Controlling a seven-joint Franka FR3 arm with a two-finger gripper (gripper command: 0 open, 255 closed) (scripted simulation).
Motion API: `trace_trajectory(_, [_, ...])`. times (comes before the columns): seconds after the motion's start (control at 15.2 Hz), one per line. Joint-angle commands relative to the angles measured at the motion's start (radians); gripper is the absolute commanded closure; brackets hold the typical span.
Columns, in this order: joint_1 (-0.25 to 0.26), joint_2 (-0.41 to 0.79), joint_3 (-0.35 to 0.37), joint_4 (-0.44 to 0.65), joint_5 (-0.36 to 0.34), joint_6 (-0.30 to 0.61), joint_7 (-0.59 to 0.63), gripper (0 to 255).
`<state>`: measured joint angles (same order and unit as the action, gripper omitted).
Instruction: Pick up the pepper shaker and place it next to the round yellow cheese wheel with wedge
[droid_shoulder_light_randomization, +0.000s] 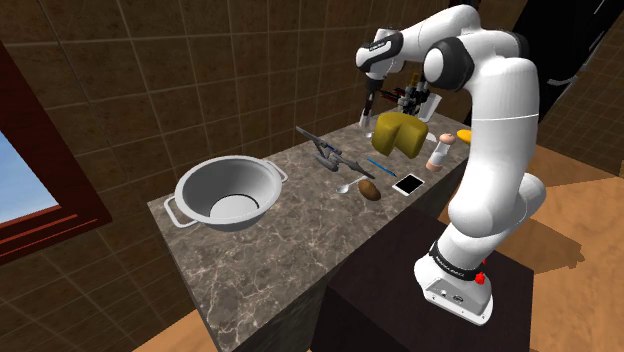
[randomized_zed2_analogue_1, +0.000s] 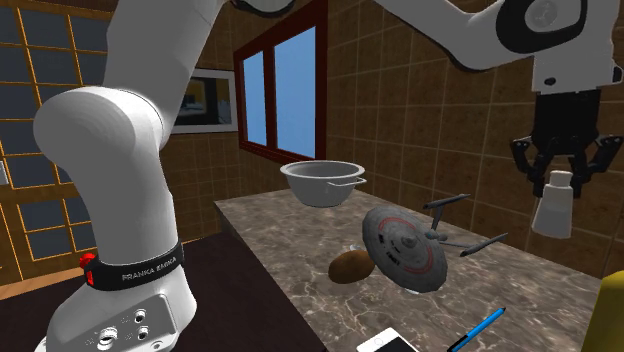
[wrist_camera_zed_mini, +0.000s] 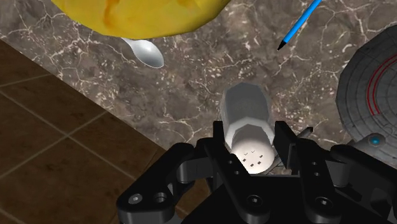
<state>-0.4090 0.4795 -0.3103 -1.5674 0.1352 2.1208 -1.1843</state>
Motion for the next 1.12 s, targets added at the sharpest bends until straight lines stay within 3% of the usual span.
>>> trace_trajectory(0.0, [-0.001,0.008,0.002,-0.018,0.004,0.025,-0.003,255])
trace_trajectory(1.06, [-0.013,0.108,0.024,-0.086,0.039,0.191,-0.022,255])
